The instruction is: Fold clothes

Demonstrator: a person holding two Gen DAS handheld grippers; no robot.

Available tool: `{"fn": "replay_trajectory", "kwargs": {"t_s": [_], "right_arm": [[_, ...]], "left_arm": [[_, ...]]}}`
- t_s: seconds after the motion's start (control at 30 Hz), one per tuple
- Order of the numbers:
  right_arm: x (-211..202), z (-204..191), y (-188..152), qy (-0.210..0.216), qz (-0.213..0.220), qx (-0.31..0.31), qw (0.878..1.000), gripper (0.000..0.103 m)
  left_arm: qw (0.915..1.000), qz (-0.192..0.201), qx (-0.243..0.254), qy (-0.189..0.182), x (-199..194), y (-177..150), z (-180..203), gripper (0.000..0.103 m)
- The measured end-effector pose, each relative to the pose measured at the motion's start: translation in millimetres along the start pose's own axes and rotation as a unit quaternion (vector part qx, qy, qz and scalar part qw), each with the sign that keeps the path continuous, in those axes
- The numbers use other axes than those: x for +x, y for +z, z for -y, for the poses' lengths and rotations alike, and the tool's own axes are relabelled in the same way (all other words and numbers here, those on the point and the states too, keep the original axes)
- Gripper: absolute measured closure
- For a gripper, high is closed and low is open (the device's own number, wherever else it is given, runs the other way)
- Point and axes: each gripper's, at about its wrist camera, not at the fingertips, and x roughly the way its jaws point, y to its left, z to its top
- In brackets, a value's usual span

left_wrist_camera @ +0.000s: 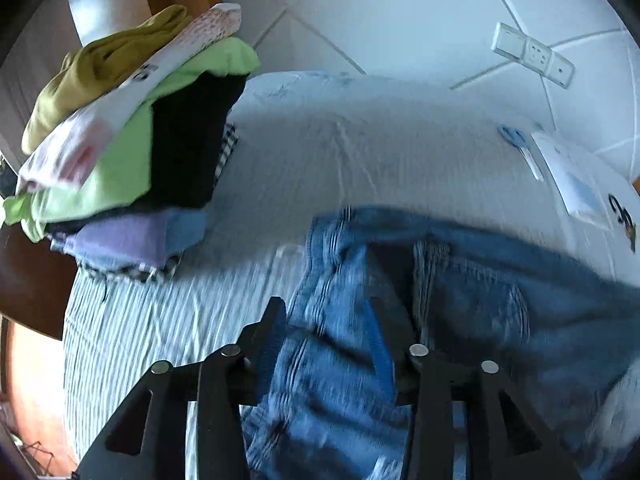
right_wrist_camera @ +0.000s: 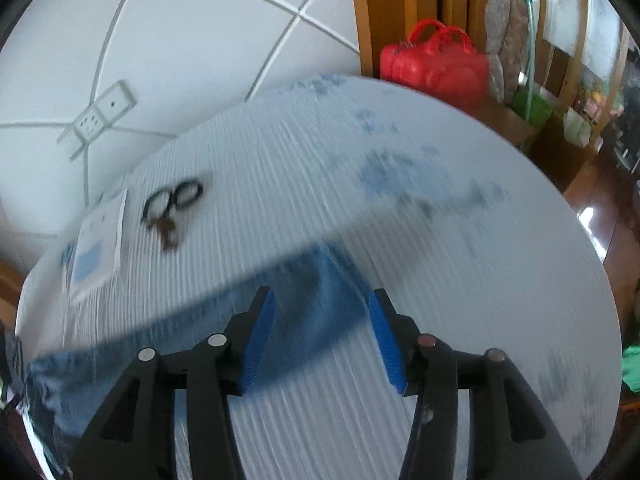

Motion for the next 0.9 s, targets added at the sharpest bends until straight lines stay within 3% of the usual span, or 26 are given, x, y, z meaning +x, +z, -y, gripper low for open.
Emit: {"fn": "replay_trajectory", "kwargs": {"t_s": [0.17, 0.27, 0.3, 0.37, 0.47, 0.77, 0.9], "right_arm": [[-29, 39, -56, 0.010, -0.025, 0.041, 0.999, 0.054], [-47, 63, -91, 0.009, -0.038, 0.057, 0.998, 0.053], [-52, 70, -103, 0.004, -0.046, 0.059, 0.997, 0.050], [-59, 81, -124, -0.008, -0.058, 0.061, 0.996, 0.033], [-67, 92, -142, -0.005, -0.062, 0.075, 0.995, 0.032], [-64, 77, -141, 0.016, -0.058, 0.068, 0.996, 0.032], [-52, 64, -117, 0.025, -0.057, 0.056, 0.996, 0.031]], "left_arm": [[0.9999, -0.003, 0.012, 0.012, -22, -32, -16, 0.057], [0.9997, -0.008, 0.014, 0.017, -32, -55, -31, 0.051], [0.9997, -0.013, 0.012, 0.018, -33, -62, -37, 0.050], [0.9996, -0.022, 0.005, 0.019, -33, -76, -46, 0.049], [0.9993, -0.032, -0.001, 0.019, -33, -89, -52, 0.049], [0.9995, -0.025, 0.009, -0.015, -34, -81, -30, 0.049], [0.9993, -0.022, 0.012, -0.026, -27, -58, -16, 0.045]]}}
